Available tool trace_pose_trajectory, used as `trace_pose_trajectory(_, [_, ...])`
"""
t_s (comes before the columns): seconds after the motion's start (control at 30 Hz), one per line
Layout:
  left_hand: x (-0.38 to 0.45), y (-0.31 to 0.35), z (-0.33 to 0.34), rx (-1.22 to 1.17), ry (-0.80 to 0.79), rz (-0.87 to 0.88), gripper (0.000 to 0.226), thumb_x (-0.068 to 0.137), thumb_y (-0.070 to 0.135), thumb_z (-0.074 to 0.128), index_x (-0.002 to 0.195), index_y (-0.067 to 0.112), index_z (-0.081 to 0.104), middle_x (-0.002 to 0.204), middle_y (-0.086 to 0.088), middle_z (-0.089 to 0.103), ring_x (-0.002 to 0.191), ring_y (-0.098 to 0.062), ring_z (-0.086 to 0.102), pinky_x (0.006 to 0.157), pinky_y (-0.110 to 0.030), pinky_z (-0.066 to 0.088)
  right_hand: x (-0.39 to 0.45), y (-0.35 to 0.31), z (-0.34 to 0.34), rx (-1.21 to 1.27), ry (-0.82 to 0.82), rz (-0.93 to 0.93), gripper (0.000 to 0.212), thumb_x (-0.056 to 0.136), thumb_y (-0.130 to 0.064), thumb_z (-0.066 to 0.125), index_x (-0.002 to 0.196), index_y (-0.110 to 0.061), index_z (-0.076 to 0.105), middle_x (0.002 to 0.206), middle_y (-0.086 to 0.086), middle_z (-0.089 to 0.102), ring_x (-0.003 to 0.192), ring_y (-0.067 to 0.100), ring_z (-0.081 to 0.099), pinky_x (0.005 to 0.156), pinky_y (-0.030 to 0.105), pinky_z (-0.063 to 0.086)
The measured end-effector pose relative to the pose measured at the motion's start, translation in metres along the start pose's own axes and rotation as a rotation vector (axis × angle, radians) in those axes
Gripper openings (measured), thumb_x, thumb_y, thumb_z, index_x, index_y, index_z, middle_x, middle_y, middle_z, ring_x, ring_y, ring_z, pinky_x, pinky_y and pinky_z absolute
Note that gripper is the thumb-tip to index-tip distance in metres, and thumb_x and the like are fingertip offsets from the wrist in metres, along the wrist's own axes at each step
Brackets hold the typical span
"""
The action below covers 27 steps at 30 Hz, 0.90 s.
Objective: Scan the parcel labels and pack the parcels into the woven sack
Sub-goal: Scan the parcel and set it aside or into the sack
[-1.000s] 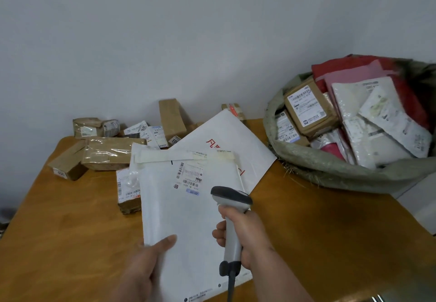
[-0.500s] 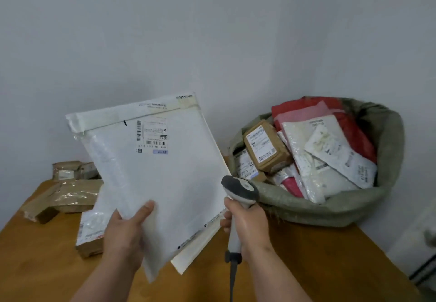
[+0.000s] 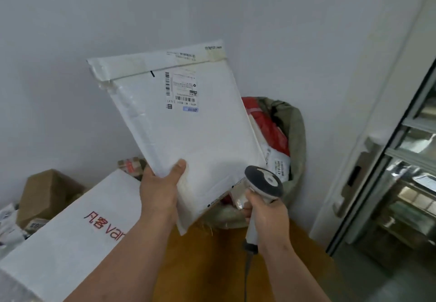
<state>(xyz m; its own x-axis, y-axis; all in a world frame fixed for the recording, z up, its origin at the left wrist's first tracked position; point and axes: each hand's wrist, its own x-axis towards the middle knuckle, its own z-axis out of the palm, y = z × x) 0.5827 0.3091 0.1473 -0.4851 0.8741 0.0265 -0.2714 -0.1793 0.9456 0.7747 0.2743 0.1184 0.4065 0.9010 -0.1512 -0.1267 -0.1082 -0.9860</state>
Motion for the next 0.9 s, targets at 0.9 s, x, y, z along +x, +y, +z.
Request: trace_pose_trajectory(0.9, [0.053,-0.118,0.224,0.427,-0.058,0.155,0.092,0.092,0.018,0.069,0.152,0.054,0.009,0.149,0.024,0.035,0.131,-0.006,0.036,0.111,-0.033,0.028,0.226,-0.044,-0.103,0.069,-0.015,0.159,0.023,0.078,-0.028,0.083,0.091,-0.031,0.063,0.110,0.003,0.069,0.106,0.028,0.064,0.105,0.050,0.048])
